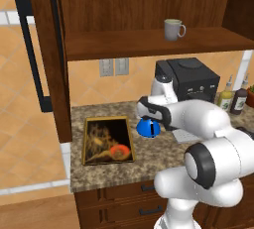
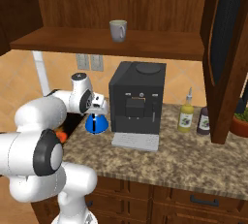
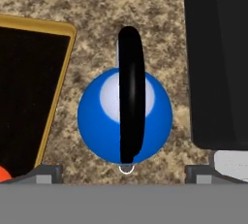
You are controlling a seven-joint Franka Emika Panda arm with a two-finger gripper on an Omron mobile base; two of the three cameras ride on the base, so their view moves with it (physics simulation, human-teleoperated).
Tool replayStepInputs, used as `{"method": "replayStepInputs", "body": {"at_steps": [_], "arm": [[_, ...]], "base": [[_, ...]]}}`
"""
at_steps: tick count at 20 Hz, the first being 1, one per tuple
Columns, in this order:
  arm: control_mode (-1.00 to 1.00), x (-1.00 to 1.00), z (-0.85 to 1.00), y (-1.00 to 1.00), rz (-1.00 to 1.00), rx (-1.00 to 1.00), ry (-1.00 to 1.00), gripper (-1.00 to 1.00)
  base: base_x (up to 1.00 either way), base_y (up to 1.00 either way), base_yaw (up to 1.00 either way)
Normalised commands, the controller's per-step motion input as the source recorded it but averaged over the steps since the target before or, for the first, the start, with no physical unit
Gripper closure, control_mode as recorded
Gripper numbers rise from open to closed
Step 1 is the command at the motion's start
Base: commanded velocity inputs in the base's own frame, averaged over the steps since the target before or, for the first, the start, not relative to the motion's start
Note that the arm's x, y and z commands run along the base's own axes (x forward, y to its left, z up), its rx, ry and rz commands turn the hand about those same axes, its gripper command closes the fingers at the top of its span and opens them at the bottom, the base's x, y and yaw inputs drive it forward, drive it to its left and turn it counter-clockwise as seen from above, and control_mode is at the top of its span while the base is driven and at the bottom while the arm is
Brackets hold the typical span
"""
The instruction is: Pick the kettle from the counter and place it on the tray. Then pick the mug from the cabinet and place it on the tray. Then close the cabinet doors.
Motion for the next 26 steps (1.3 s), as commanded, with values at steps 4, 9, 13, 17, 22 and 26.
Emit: {"method": "replayStepInputs", "body": {"at_steps": [4,9,13,17,22,26], "arm": [[-1.0,0.14,-0.12,0.0,0.0,0.0,-0.02,-1.0],[-1.0,0.06,-0.12,0.0,0.0,0.0,-0.05,-1.0],[-1.0,0.12,-0.2,0.0,0.0,0.0,-0.09,-1.0],[-1.0,0.15,-0.2,0.0,0.0,0.0,-0.08,-1.0],[-1.0,0.06,-0.12,0.05,0.0,0.0,-0.03,1.0],[-1.0,0.0,0.0,0.0,0.0,0.0,-0.01,1.0]], "base": [[0.0,0.0,0.0],[0.0,0.0,0.0],[0.0,0.0,0.0],[0.0,0.0,0.0],[0.0,0.0,0.0],[0.0,0.0,0.0]]}}
